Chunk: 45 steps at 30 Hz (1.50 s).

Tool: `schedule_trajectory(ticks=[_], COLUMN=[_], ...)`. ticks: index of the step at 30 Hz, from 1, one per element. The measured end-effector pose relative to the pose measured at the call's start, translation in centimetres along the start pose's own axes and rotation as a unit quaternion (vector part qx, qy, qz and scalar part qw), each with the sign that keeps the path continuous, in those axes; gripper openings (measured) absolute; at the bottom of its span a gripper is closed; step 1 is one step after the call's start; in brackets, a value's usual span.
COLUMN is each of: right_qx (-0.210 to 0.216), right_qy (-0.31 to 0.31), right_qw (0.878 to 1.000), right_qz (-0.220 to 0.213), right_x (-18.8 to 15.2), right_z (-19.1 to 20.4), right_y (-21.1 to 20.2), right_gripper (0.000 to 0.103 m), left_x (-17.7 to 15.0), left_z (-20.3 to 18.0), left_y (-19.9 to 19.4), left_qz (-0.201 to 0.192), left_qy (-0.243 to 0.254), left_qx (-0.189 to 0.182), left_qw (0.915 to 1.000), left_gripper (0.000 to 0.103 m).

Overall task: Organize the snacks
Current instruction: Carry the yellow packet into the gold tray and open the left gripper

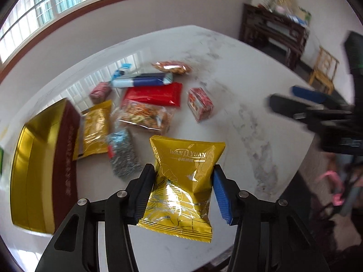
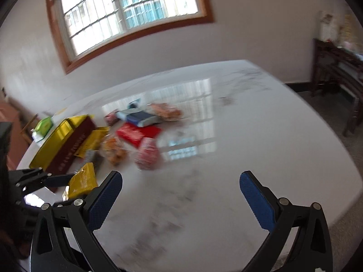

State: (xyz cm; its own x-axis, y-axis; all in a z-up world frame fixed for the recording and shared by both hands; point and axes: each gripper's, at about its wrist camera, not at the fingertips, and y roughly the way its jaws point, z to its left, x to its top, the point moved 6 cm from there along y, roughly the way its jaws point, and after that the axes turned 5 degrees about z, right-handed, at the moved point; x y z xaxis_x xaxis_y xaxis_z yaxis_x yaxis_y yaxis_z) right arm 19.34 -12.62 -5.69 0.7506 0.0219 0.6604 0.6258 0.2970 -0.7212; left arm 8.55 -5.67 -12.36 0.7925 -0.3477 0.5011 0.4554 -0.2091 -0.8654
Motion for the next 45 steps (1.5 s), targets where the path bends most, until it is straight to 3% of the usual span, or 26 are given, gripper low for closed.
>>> schedule_trajectory(ticks=[2,4,9,11,12,13,16,21,25,28,31,35,45], right_qx=[0.02,0.023,0.027,0.017,0.024,0.014,0.003,-0.082,-0.183,-0.217,-0.212,-0.226,-0.227], right_qy=[-0.003,-0.005,-0.014,-0.02,-0.021,-0.036,-0.04,0.053,0.129,0.177,0.216,0.203,0.19], right_qw=[1.0,0.999,0.996,0.993,0.992,0.993,0.994,0.993,0.974,0.96,0.953,0.953,0.955], right_qz=[0.017,0.047,0.086,0.112,0.118,0.113,0.1,0.06,0.029,0.011,0.008,0.014,0.022], right_x=[0.9,1.3,1.4,1.4,1.4,1.4,1.8,4.7,5.9,6.5,6.7,6.7,6.8], right_z=[1.4,2.2,2.9,2.9,3.1,3.2,2.0,-9.0,-17.9,-21.9,-24.1,-24.1,-24.1], right_y=[1.9,4.1,7.2,8.6,9.0,8.9,8.7,7.5,6.1,4.7,4.5,5.5,6.0], right_gripper=[0.096,0.082,0.065,0.047,0.026,0.02,0.019,0.019,0.019,0.019,0.019,0.02,0.02], left_x=[0.0,0.1,0.1,0.2,0.3,0.3,0.6,1.5,2.1,2.0,1.7,1.2,0.8], left_z=[0.6,1.1,2.7,3.6,4.1,4.4,6.3,10.7,15.6,19.0,22.0,24.2,25.8], left_y=[-1.0,-2.1,-4.5,-5.2,-5.5,-5.7,-6.6,-8.7,-9.1,-8.5,-7.5,-5.9,-2.1], left_qz=[-0.006,-0.016,-0.033,-0.036,-0.037,-0.039,-0.044,-0.065,-0.073,-0.07,-0.064,-0.054,-0.028], left_qy=[-0.016,-0.022,-0.039,-0.053,-0.06,-0.066,-0.09,-0.123,-0.144,-0.171,-0.195,-0.201,-0.201], left_qx=[-0.008,-0.004,-0.002,-0.004,-0.005,-0.005,0.0,0.025,0.078,0.1,0.12,0.142,0.136], left_qw=[0.9998,0.9996,0.9987,0.998,0.9975,0.9971,0.995,0.9899,0.9838,0.9776,0.9714,0.9678,0.9696], left_gripper=[0.052,0.052,0.052,0.052,0.052,0.052,0.052,0.052,0.052,0.052,0.052,0.052,0.053])
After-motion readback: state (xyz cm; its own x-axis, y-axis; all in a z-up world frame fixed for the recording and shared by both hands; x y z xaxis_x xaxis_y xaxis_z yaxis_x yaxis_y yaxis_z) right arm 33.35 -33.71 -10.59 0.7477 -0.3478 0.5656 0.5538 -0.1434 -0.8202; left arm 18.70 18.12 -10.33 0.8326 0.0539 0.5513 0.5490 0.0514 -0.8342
